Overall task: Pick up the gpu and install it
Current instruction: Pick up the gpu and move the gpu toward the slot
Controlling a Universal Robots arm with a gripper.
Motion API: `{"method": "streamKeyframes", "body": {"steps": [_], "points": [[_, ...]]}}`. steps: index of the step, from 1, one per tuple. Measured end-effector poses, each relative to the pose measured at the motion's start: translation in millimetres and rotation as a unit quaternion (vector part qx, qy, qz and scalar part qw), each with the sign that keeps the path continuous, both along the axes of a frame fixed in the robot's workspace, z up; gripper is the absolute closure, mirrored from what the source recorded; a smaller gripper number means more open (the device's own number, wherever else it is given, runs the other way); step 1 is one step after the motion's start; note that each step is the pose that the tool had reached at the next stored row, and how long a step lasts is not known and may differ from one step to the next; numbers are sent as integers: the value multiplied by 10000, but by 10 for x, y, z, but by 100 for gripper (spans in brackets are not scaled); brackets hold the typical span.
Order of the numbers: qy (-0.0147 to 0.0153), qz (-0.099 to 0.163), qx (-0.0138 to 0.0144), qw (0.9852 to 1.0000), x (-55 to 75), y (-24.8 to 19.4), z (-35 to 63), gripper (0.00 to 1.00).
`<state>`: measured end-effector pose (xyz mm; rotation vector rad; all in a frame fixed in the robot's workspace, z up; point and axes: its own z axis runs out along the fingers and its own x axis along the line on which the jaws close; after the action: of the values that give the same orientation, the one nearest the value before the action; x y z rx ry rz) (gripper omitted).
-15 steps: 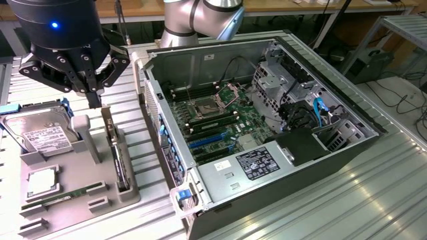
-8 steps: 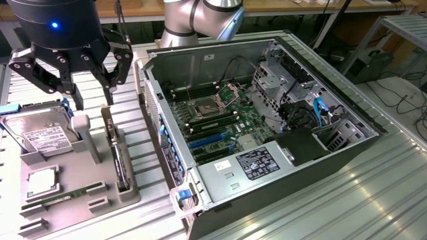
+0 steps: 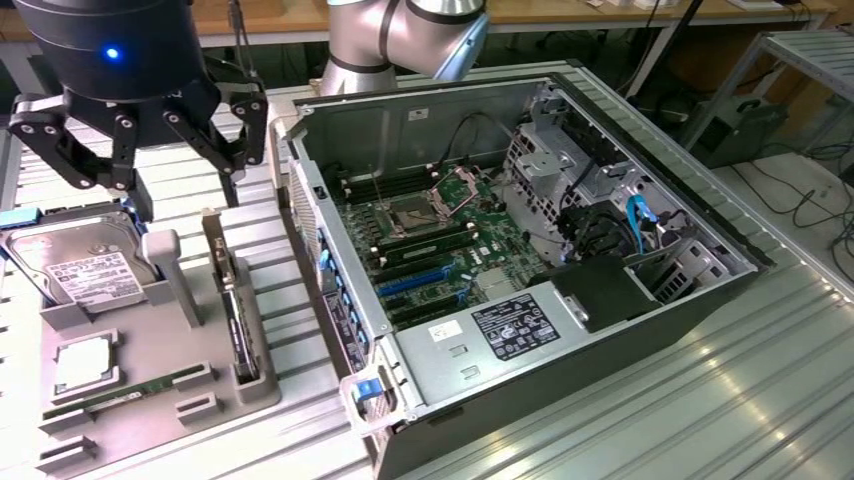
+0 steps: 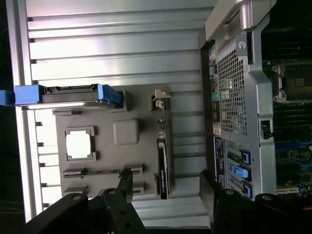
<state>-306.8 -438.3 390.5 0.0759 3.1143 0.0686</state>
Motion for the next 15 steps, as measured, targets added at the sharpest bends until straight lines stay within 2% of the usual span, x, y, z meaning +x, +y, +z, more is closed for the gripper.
{"method": "streamKeyframes", "body": {"steps": [5,15], "points": [[13,138,0,9999,1,-7,-74,34],[17,160,1,9999,1,-99,-120,34]]}}
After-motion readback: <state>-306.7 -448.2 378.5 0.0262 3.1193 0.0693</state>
